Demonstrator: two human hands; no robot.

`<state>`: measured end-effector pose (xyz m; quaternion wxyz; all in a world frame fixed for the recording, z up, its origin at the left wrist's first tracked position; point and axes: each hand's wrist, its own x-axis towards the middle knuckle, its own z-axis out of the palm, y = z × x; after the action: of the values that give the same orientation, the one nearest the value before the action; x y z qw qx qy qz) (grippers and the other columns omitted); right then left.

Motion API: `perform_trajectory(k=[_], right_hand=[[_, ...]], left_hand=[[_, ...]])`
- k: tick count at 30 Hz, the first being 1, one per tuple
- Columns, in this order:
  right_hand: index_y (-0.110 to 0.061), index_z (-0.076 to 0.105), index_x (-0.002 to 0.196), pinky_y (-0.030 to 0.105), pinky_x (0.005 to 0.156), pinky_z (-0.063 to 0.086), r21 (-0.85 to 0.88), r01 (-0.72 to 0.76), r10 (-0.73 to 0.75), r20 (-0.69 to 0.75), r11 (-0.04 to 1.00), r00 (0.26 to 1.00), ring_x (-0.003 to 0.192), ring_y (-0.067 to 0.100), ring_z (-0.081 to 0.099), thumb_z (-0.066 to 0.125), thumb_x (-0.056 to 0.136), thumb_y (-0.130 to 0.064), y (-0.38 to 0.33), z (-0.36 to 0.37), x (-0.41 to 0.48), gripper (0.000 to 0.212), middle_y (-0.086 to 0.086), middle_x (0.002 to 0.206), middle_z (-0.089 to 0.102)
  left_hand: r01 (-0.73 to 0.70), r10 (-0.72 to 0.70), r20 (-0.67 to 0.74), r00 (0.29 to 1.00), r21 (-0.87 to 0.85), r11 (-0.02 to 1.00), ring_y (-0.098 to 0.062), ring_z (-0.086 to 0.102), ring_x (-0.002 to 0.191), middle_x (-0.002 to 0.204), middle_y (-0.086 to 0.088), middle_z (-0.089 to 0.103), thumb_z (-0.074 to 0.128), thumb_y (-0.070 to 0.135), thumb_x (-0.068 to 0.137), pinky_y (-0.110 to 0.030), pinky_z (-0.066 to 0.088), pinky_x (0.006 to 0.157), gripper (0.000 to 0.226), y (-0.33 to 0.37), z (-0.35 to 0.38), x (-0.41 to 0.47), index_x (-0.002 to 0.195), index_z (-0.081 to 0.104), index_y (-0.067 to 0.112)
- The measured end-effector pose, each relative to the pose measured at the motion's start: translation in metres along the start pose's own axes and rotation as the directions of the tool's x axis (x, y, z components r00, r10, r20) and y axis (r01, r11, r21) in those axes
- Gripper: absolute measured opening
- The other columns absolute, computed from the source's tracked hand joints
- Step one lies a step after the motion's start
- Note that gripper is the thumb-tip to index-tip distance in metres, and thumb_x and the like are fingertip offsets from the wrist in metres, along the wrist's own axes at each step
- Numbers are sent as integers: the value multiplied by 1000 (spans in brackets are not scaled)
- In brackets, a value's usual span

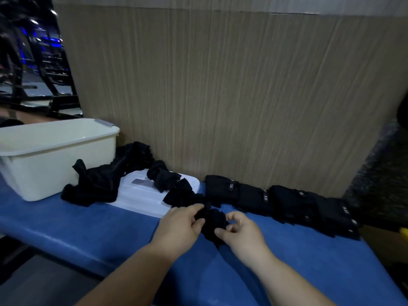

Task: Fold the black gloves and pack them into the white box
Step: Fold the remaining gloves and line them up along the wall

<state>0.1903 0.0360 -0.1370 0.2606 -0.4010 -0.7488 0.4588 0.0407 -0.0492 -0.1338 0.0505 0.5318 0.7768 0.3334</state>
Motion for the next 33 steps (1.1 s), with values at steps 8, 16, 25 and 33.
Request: perform_trajectory(k=[8,16,25,33], right_hand=[[-21,62,77,27,63,43,-11,4,-5,-59,1000,998,61,10,53,72,81,-18,4,-8,2,11,-5,64,59],[-20,58,71,38,68,49,18,-37,39,-113,999,993,66,17,58,71,82,-19,9,-20,1,17,6,72,66],[-12,61,81,28,62,46,134,-127,143,-123,983,982,66,14,61,71,83,-19,8,-53,-20,12,10,78,72],[-13,62,76,18,51,38,191,-244,234,75,951,969,58,8,53,58,93,-28,7,-78,-49,23,0,65,68]], left_hand=[[33,-52,62,997,282,959,-19,41,120,122,3,54,30,42,101,-30,38,98,40,-11,1,9,136,46,30],[63,-59,-25,998,252,966,-19,46,114,116,-2,56,35,34,101,-28,40,91,34,-11,6,17,119,59,18],[24,-23,15,1000,-41,999,-4,51,78,86,13,53,52,34,95,-18,42,66,16,19,1,3,105,62,29],[25,58,309,949,-257,966,-2,58,85,95,17,60,57,46,90,-24,50,81,30,59,33,-19,116,54,32]])
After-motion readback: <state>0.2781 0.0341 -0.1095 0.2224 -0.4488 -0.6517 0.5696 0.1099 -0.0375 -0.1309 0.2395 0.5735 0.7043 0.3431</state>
